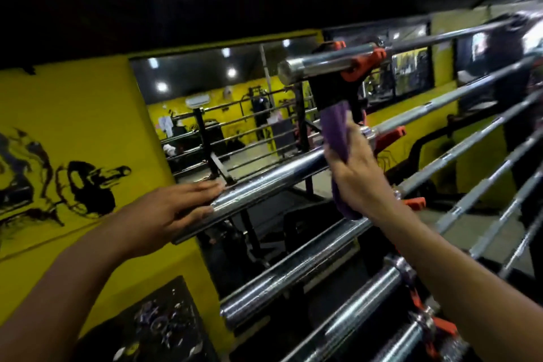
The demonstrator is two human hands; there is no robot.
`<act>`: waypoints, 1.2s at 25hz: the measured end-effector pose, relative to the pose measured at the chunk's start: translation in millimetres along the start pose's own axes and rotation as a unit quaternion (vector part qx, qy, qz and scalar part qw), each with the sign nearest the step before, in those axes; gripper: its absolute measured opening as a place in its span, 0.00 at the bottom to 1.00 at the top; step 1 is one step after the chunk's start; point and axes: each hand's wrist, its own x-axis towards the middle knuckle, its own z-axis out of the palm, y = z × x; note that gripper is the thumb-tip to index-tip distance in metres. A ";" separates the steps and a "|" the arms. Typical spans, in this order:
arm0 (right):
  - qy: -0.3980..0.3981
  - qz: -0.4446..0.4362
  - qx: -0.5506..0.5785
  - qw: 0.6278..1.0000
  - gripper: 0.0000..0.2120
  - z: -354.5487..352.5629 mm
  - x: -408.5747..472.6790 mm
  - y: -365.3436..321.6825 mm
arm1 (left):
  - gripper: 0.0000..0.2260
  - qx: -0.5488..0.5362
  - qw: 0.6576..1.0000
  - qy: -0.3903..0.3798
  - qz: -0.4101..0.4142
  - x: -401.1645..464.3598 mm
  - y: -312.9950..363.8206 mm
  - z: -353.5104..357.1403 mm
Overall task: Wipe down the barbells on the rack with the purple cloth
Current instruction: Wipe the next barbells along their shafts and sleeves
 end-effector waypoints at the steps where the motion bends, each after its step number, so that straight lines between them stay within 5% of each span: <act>1: -0.043 -0.021 -0.102 0.994 0.29 18.5 3.1 4.1 | 0.26 -0.012 1.000 0.015 0.006 -3.1 -1.2 4.8; 4: -0.088 -0.098 -0.337 0.932 0.29 46.7 7.3 18.5 | 0.25 -0.035 0.998 0.058 0.015 -8.8 -1.9 24.1; 11: -0.184 -0.065 -0.357 0.913 0.25 65.9 38.2 -37.7 | 0.24 -0.045 0.990 0.130 0.021 -10.5 -5.6 41.3; 16: -0.069 -0.225 -0.281 0.930 0.28 79.2 -26.6 -17.8 | 0.24 -0.049 0.988 0.142 0.032 -10.5 -4.7 39.9; 19: -0.055 -0.115 -0.292 0.948 0.27 54.8 16.7 -9.8 | 0.24 -0.045 0.987 0.151 0.022 -10.8 -5.1 41.7; 21: -0.137 -0.003 -0.323 0.936 0.27 54.9 46.0 -38.4 | 0.25 -0.048 0.987 0.155 0.018 -10.3 -4.8 41.0; 23: -0.196 -0.004 -0.353 0.915 0.23 76.7 44.2 -58.5 | 0.25 -0.057 0.987 0.149 0.018 -8.9 -5.0 38.8; 27: -0.062 -0.198 -0.222 0.953 0.24 101.2 -34.9 -42.9 | 0.25 -0.076 0.986 0.149 0.003 -9.6 -5.5 40.0; 30: -0.017 -0.193 -0.229 0.954 0.26 79.3 -19.0 -9.9 | 0.25 -0.086 0.986 0.144 0.008 -9.5 -4.7 40.5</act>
